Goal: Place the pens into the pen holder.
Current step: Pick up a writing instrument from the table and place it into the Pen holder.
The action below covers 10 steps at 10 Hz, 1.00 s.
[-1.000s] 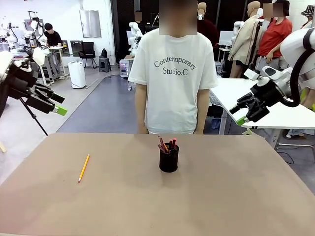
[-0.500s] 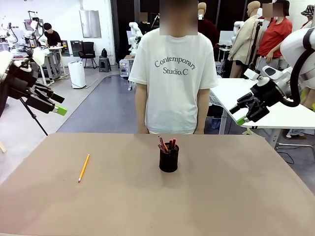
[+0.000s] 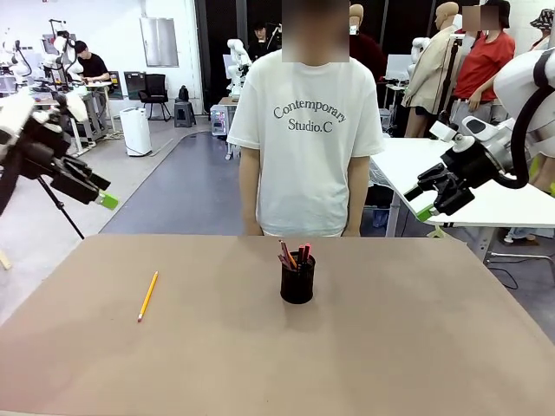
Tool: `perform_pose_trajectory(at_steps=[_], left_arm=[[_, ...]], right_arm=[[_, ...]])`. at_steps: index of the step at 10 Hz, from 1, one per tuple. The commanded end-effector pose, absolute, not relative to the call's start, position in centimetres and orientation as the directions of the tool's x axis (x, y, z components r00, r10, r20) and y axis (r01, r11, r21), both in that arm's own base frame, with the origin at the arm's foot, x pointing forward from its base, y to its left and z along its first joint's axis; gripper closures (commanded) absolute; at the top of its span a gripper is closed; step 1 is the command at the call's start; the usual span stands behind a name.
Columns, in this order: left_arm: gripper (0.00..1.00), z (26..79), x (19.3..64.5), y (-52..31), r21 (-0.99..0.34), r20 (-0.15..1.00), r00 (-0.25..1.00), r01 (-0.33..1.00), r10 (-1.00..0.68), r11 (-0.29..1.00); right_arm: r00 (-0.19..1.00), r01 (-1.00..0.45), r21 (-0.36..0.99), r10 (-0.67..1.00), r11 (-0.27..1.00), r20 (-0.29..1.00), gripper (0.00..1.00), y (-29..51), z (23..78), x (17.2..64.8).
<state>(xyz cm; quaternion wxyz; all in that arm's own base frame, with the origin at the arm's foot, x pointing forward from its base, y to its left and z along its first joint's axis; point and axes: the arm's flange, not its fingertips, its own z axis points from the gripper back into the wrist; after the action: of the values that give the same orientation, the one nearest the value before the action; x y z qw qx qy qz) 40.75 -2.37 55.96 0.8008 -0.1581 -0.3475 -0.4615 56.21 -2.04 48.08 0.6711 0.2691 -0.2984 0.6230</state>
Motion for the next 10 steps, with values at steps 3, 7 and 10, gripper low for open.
perform_pose_trajectory(at_steps=[3,7,10], left_arm=[[0.0,52.2,43.3,-4.0,-0.13,0.525,0.658,0.69,-0.541,0.712],[0.0,48.0,47.5,-3.6,0.144,0.412,0.764,0.484,-0.497,0.863],[0.0,48.0,47.0,-3.0,0.092,0.447,0.729,0.54,-0.519,0.837]], right_arm=[[0.04,-0.997,-0.016,0.669,0.078,0.743,0.0,-2.0,48.3,56.2],[0.04,-0.997,-0.016,0.669,0.078,0.743,0.0,-2.0,48.3,56.2],[0.04,-0.997,-0.016,0.669,0.078,0.743,0.0,-2.0,48.3,56.2]])
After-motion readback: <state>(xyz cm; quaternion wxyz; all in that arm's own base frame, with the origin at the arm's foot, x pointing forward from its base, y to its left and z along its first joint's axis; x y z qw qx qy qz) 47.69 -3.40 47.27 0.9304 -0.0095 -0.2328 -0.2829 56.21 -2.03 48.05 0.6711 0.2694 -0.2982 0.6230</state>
